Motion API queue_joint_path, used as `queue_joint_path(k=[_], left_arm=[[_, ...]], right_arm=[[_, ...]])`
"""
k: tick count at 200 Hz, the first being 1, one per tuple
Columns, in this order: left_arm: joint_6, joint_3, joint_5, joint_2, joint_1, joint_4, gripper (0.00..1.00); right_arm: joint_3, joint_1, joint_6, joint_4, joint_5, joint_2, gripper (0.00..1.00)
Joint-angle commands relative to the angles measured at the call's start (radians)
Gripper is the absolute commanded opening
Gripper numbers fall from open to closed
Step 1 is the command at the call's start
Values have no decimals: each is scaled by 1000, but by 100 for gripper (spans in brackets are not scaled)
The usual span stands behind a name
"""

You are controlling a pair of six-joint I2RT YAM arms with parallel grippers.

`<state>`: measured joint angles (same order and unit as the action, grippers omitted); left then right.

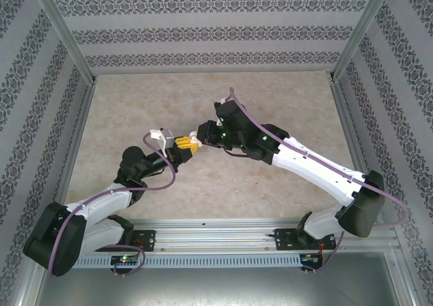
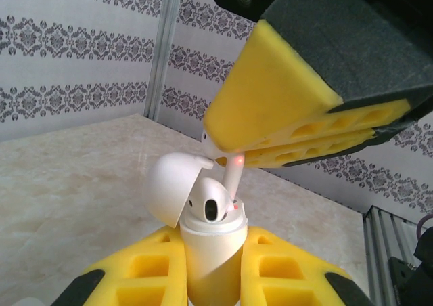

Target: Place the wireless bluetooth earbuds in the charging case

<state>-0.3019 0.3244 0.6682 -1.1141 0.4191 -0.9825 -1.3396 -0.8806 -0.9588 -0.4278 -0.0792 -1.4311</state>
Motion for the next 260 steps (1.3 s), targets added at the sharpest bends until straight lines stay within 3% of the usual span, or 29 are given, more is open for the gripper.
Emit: queue_joint_path(k=[1,86,181,260], left_arm=[[-72,5,-19,-11,10,-122,0],[-111,8,-24,-76,9,-205,0],[-61,11,48,-38,10,-180,0],[-31,27,88,-28,9,-192,0]], right_arm=[[-4,2,27,-4,28,-14,12],[63,0,17,-17,7,49,12],[-69,9,42,-148,-42,-79,12],[-67,18,29,-149,-65,-91,16]])
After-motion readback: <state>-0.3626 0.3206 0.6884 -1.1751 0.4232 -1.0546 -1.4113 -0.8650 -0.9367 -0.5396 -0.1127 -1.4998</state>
